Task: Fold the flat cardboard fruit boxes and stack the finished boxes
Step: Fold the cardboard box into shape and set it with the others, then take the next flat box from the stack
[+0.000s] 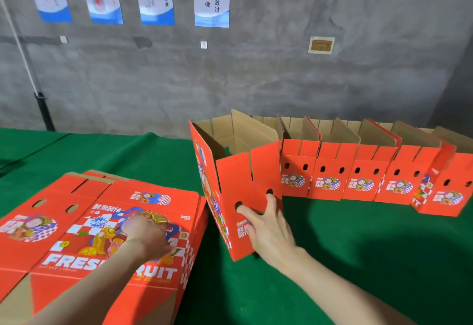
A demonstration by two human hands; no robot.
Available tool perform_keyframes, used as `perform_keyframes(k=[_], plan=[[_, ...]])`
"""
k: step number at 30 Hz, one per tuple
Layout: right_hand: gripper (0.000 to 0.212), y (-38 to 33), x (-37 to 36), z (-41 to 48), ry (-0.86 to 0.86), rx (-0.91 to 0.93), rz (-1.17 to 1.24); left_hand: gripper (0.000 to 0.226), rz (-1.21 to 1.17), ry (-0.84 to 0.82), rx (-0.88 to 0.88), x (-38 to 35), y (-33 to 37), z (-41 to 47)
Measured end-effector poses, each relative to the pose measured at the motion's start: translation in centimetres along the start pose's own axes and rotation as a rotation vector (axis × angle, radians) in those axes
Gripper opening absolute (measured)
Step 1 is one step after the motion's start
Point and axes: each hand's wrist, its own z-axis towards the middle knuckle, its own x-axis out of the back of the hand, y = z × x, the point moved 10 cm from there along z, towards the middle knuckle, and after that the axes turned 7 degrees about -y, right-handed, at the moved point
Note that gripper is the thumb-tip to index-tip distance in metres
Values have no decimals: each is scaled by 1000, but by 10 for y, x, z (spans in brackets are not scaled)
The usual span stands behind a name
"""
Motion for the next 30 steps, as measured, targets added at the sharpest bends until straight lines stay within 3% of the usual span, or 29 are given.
perform_keyframes(k=[5, 10, 16, 19, 30], plan=[[62, -26, -9, 78, 56, 39, -13, 53, -52, 49, -54, 11, 1, 14], [75, -22, -60, 145, -78, -60, -29, 37, -65, 31, -57, 9, 5, 25], [77, 4, -126, 163, -241, -173, 31, 41, -134, 23, -99, 2, -2, 45], [78, 6, -140, 176, -266, -158, -48, 24, -171, 19, -139, -1, -4, 53], [90, 26, -144, 264, -370, -209, -437, 53, 36, -136, -125, 15, 6, 58]])
